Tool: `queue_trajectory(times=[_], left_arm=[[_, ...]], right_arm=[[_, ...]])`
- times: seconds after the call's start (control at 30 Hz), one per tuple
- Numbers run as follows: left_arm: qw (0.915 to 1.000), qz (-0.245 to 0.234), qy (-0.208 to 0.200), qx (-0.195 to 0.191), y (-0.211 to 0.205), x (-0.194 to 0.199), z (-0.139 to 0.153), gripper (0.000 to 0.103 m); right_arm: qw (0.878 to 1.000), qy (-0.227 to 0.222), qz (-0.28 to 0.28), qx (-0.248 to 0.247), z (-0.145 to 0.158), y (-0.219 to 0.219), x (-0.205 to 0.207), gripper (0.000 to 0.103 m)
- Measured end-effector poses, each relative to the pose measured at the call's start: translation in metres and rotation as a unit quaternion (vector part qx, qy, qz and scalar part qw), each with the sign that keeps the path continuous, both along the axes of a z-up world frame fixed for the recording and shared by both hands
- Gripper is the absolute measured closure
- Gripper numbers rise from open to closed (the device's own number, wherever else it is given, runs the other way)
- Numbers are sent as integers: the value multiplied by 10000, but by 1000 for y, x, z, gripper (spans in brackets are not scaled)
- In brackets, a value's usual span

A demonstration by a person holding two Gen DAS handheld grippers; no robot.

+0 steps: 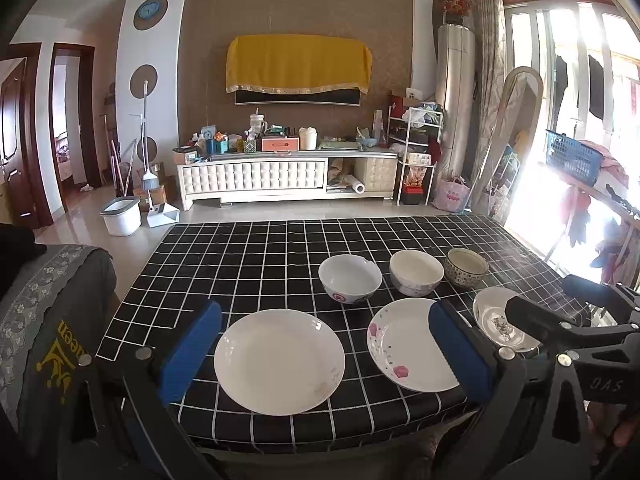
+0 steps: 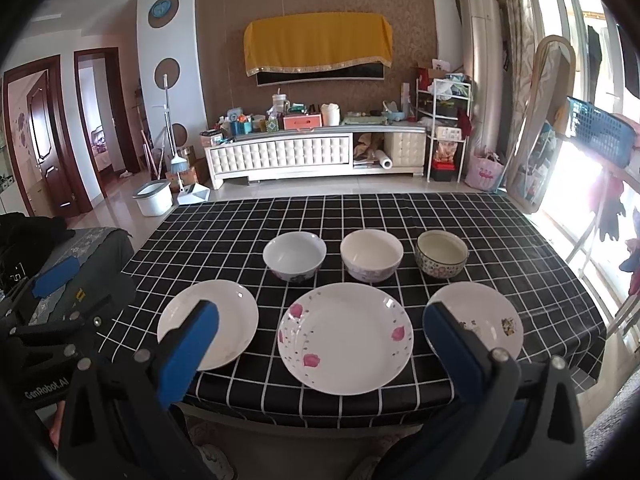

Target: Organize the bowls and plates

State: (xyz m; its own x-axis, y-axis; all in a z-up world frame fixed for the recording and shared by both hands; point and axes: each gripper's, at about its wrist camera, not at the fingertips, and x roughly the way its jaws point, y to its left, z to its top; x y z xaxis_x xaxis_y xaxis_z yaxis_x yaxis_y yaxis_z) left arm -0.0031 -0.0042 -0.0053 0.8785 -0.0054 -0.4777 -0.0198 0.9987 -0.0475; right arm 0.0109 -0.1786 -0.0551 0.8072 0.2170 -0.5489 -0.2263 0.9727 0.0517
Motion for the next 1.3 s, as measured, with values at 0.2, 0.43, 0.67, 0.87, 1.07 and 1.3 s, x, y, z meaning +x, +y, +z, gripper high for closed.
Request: queue_trajectory(times=[0.2, 0.43, 0.67, 0.87, 1.07, 1.3], left_arm=[[9999, -22, 90, -76, 0, 2, -1, 1], [9999, -12, 120, -88, 1, 3, -3, 1], [9999, -1, 120, -106, 4, 5, -4, 1], [9999, -3, 128, -113, 5, 4, -5, 1], [9998, -18, 138, -114, 4, 4, -5, 1], [9998, 3, 162, -127, 4, 3, -6, 1]], right_arm=[[10000, 32, -16, 2, -1, 1, 2, 0], [10000, 62, 9, -10, -5, 2, 2, 0], [10000, 81, 5, -8, -7, 2, 2, 0], [10000, 50, 7, 11, -7, 3, 2, 0], [10000, 52, 0, 18, -7, 2, 2, 0], [10000, 84, 3, 32, -8, 0, 1, 0]])
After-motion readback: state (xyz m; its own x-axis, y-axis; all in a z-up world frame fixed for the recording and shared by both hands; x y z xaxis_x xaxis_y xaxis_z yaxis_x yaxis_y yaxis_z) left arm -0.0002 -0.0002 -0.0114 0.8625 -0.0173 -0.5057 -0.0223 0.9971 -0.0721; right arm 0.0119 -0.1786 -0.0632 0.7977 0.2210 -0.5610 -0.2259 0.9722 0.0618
